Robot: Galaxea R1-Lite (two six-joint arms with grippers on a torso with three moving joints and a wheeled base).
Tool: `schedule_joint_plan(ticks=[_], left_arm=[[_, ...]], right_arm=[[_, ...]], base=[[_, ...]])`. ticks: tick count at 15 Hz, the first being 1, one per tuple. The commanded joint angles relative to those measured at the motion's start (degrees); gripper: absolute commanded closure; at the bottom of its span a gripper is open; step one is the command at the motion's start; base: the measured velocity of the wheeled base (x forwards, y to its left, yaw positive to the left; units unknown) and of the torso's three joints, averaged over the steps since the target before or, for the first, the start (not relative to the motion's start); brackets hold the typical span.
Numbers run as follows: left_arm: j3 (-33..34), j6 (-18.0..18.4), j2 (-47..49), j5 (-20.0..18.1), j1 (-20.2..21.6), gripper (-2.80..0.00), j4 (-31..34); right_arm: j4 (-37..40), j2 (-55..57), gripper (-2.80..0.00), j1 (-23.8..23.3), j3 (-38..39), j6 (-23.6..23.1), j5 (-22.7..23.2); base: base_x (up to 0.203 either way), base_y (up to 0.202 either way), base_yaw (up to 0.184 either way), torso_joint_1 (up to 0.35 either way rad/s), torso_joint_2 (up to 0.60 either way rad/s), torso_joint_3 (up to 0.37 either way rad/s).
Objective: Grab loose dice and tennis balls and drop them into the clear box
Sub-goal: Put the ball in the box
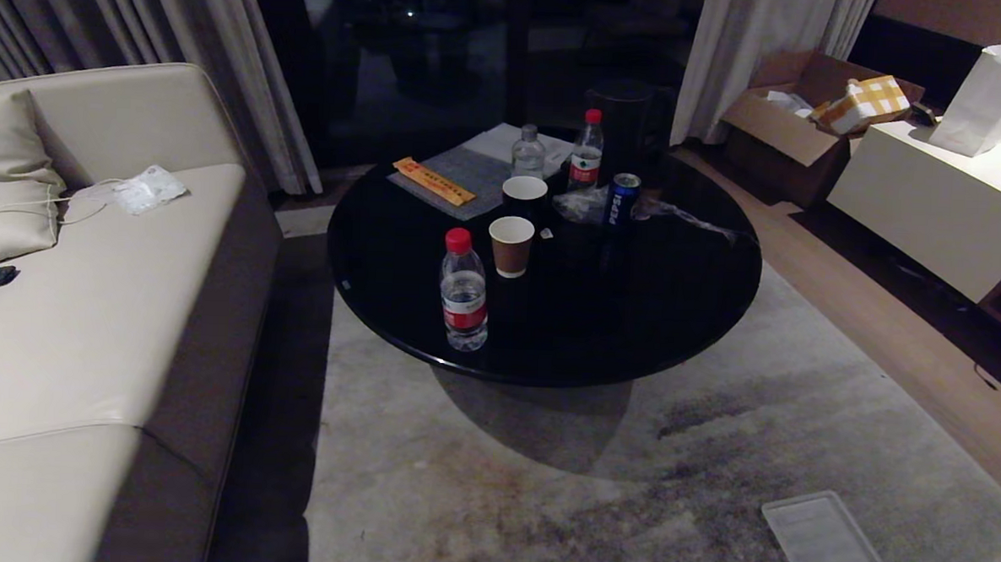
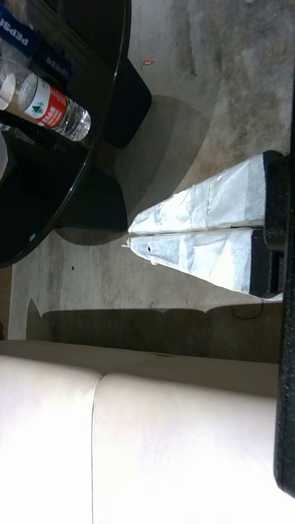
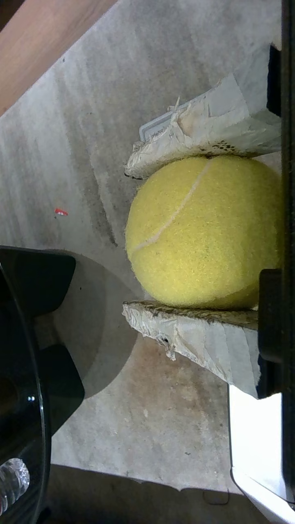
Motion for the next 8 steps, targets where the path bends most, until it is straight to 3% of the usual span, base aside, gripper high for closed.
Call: schedule_joint_plan(ticks=[1, 3, 8], left_arm=[[0.09, -0.09, 0.06, 0.01, 0.0, 0.0, -0.02], [0.02, -0.09, 0.06, 0.01, 0.0, 0.0, -0.04], [0.09, -0.08, 0.04, 0.01, 0.0, 0.0, -0.04]], right_arm=[[0.1, 0.09, 0.0, -0.02, -0.01, 0.01, -0.02], [0.1, 0.07, 0.0, -0.07, -0.01, 0.01, -0.02], [0.1, 0.11, 0.0, -0.09, -0.01, 0.01, -0.02]], base=[[0.0, 0.0, 0.0, 0.0, 0.0, 0.0], [0.001, 0.004, -0.044, -0.001, 0.0, 0.0], [0.001, 0.01, -0.16, 0.002, 0.0, 0.002]])
